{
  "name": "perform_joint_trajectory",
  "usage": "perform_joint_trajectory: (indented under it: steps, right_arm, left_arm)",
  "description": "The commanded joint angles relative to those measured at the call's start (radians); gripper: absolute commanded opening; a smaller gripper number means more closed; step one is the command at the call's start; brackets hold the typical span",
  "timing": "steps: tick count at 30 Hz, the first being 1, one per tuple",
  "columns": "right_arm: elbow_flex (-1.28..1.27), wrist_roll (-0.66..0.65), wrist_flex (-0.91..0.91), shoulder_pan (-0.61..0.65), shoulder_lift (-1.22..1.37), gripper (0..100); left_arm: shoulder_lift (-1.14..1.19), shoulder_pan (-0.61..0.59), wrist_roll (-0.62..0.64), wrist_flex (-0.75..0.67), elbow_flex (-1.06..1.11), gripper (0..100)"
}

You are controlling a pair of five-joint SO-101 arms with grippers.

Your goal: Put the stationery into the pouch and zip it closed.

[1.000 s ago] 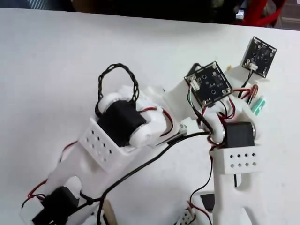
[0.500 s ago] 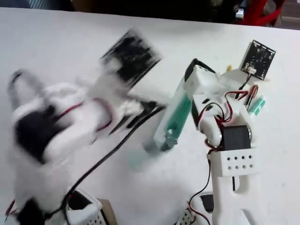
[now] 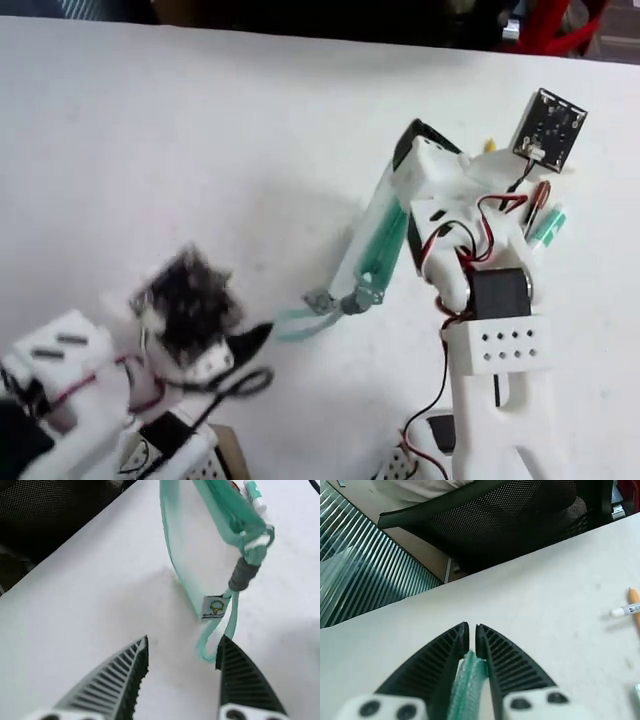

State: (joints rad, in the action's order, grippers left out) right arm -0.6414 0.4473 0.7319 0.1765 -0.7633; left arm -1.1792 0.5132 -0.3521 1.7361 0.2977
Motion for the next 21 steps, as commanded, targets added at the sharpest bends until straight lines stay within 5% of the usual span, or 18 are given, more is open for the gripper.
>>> perform_joint_trajectory:
  steps: [1, 7, 11, 21]
  right_arm:
    - [-0.025, -0.014, -0.002, -0.004, 0.018, 1.9]
    - [-0.026, -0.014, -0.001, -0.002, 0.018, 1.9]
    - [-0.026, -0.014, -0.001, -0.002, 0.018, 2.2]
    - [-0.026, -0.014, -0.001, 0.005, 0.018, 2.3]
  left_arm:
    - [-0.214, 0.044, -0.012, -0.110, 0.287, 23]
    - [-0.450, -0.091, 0.020, -0.574, 0.784, 21]
    - [-0.460, -0.196, 0.175, -0.931, 1.048, 20]
    - [-0.460, 0.036, 0.229, -0.982, 1.042, 20]
